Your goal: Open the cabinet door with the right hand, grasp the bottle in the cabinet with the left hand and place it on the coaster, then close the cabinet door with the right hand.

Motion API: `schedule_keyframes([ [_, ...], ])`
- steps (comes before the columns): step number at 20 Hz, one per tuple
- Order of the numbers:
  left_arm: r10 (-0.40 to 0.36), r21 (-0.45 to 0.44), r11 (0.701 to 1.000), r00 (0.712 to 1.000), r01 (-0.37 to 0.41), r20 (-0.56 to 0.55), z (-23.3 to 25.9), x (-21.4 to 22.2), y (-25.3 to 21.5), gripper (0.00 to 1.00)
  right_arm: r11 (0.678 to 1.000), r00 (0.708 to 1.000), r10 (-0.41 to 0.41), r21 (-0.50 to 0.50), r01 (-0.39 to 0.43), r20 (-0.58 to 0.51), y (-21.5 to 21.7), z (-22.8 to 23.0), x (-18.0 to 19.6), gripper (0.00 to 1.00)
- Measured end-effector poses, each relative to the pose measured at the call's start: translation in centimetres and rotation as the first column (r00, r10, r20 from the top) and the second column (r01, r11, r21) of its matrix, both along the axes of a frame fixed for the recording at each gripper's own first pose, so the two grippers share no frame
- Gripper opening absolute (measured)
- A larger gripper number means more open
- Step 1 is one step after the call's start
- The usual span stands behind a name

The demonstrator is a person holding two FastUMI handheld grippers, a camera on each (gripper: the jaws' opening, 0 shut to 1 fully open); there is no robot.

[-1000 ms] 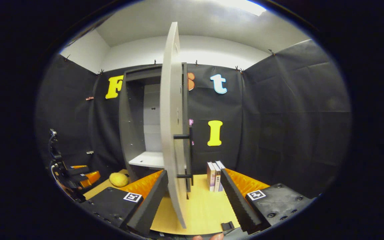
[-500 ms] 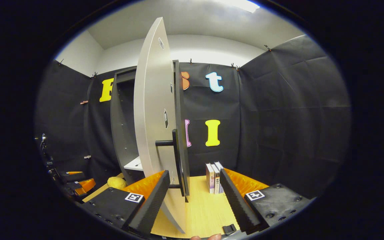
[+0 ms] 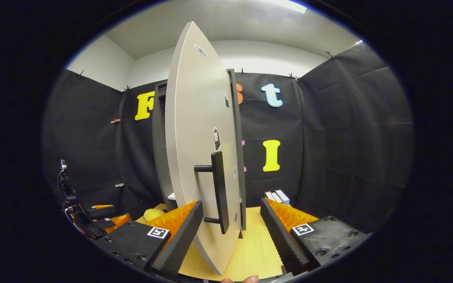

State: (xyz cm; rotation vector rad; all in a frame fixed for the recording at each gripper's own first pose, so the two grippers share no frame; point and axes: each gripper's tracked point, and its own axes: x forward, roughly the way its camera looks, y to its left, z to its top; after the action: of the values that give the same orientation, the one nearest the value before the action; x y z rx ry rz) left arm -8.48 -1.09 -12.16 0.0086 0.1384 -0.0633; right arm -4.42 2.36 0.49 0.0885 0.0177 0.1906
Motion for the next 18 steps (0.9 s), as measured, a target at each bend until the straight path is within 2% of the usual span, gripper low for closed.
schedule_keyframes([
  [5,0.025,-0.005,1.0,1.0,-0.025,-0.004,-0.3,-0.3,0.8,0.95,0.998,0.998,0.07,0.0,-0.07,0.008,4.3,0.0,1.0,0.97],
  [6,0.03,-0.002,1.0,1.0,-0.03,0.0,-0.2,-0.3,1.1,0.95,0.997,0.997,0.083,0.002,-0.083,0.009,5.1,0.0,1.1,1.0],
  [7,0.034,0.001,0.999,0.999,-0.034,0.003,-0.2,-0.3,1.4,0.95,0.996,0.996,0.091,0.005,-0.091,0.008,5.0,-0.4,1.1,0.97],
  [8,0.041,0.003,0.999,0.999,-0.041,0.003,-0.2,-0.2,1.7,0.95,0.995,0.995,0.098,0.008,-0.098,0.005,5.4,-0.5,1.3,1.0],
  [9,0.045,0.003,0.999,0.999,-0.045,0.002,-0.4,-0.2,2.0,0.95,0.995,0.995,0.104,0.011,-0.104,0.005,5.8,-0.5,1.5,0.97],
  [10,0.05,-0.001,0.999,0.999,-0.05,0.001,-0.5,-0.1,2.1,0.95,0.994,0.994,0.111,0.011,-0.111,0.003,6.3,-0.6,1.6,1.0],
  [11,0.053,-0.005,0.999,0.999,-0.053,0.0,-0.7,0.0,2.4,0.95,0.993,0.993,0.118,0.012,-0.118,0.005,6.9,-0.5,1.8,0.97],
  [13,0.056,-0.012,0.998,0.998,-0.056,-0.005,-0.7,0.6,2.9,0.95,0.991,0.991,0.132,0.02,-0.132,0.003,7.8,-0.7,2.1,1.0],
  [14,0.058,-0.01,0.998,0.998,-0.058,-0.004,-0.6,0.8,3.1,0.95,0.99,0.99,0.142,0.028,-0.142,0.0,8.4,-0.8,2.4,0.97],
  [18,0.066,0.003,0.998,0.998,-0.066,0.005,-0.4,1.3,3.7,0.95,0.983,0.984,0.18,0.045,-0.18,0.007,11.0,-0.9,3.5,0.97],
])
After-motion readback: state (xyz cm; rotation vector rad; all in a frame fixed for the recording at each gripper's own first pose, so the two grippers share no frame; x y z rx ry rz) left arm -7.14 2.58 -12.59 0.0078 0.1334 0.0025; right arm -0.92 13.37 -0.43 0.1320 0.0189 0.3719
